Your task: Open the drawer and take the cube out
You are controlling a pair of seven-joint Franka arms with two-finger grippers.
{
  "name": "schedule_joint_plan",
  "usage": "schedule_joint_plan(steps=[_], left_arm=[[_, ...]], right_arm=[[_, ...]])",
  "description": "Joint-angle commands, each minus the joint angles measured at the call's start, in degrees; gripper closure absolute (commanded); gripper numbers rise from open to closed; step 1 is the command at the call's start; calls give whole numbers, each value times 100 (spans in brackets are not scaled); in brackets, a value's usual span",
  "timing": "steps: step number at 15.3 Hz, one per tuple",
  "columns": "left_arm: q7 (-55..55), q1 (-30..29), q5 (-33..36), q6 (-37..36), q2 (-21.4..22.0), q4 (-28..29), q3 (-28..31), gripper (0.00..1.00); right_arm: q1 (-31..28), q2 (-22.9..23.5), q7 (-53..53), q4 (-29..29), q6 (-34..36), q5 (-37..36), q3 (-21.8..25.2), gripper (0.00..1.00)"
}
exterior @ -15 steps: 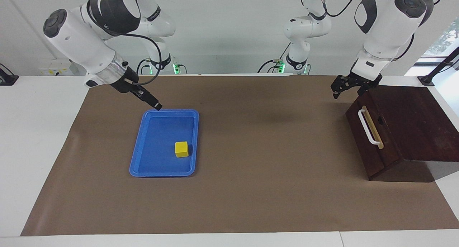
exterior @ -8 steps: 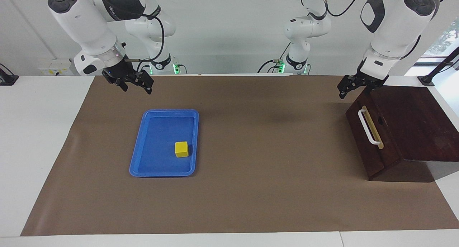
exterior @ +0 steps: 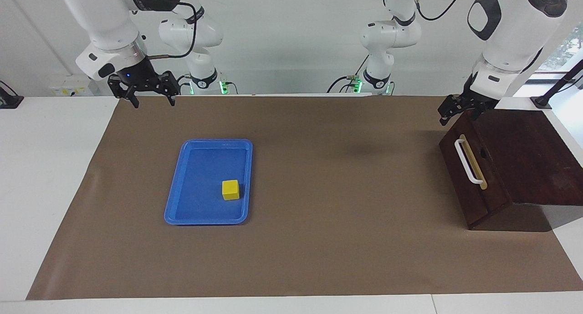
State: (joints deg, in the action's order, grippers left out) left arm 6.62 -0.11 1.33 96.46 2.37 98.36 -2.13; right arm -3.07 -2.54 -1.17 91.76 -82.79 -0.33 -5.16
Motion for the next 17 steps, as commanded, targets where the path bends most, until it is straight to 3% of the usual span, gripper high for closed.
schedule_joint_plan(steps=[1, 5, 17], left_arm=[[-82, 152, -89, -100, -121, -280, 116, 0], [-90, 178, -89, -1013, -956, -1388, 107, 0], [-108, 214, -133, -672, -467, -635, -7, 0]], right_arm=[[-281, 87, -120, -114, 202, 138, -99, 0], [-273, 166, -76, -105, 132, 41, -99, 0], [-193, 210, -146, -228, -184, -38, -99, 0]])
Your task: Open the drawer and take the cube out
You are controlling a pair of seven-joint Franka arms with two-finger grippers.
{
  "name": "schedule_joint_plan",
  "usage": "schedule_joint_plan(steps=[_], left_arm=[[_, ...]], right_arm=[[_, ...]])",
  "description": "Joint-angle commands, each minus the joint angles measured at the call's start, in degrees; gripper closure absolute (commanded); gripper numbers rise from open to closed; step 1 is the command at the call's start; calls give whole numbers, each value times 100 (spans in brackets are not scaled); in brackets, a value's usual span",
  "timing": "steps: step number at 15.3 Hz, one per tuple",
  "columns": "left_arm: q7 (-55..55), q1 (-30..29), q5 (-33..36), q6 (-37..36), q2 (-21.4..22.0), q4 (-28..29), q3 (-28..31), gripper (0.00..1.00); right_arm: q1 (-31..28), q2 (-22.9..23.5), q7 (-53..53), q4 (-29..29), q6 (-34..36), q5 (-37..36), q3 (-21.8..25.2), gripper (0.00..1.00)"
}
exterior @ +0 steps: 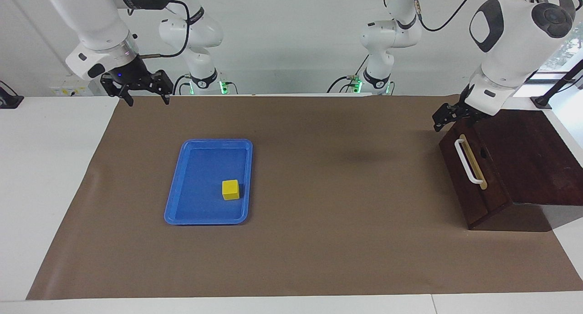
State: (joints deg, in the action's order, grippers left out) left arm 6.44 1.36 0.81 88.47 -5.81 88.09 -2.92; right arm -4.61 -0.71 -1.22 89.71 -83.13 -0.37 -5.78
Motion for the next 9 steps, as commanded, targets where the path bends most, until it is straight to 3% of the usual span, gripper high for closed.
schedule_joint_plan(steps=[1, 3, 9], left_arm=[[-99, 49, -81, 197, 509, 568, 72, 0], [-90, 23, -90, 434, 729, 850, 72, 0], [-108, 23, -90, 496, 678, 754, 81, 0]], right_arm=[[-40, 27, -141, -32, -151, -34, -37, 0], [-49, 27, -124, -32, -151, -25, -37, 0], [-75, 18, -124, -15, -160, -25, -28, 0]])
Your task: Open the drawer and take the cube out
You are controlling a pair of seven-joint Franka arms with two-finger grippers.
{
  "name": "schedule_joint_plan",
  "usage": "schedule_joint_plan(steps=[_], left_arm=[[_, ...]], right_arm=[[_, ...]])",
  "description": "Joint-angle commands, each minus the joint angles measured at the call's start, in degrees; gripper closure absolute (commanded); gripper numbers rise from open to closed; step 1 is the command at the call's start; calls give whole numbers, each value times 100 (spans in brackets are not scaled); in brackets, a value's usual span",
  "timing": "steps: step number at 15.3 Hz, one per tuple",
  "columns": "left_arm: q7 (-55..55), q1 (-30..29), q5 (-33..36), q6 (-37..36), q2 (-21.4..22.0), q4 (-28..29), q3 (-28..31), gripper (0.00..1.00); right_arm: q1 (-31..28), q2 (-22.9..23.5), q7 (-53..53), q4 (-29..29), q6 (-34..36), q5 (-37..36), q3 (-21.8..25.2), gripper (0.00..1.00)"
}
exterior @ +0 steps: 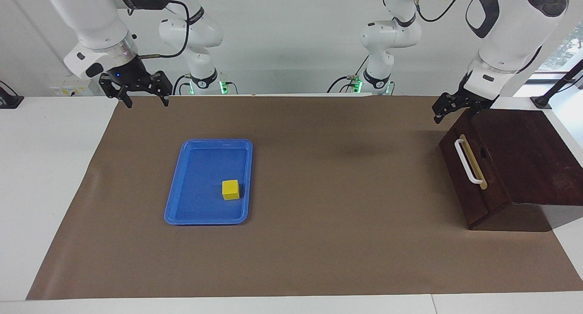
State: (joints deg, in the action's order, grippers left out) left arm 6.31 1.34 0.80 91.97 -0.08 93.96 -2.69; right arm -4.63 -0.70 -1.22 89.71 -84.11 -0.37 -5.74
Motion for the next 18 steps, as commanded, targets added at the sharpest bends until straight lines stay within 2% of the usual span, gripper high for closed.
schedule_joint_plan(steps=[1, 18], left_arm=[[-86, 24, -89, 146, 114, 167, 58, 0], [-103, 50, -89, -109, 166, 237, -3, 0]], right_arm=[[-91, 17, -124, -15, -53, -25, -32, 0], [-82, 17, -132, -6, -61, -25, -32, 0]])
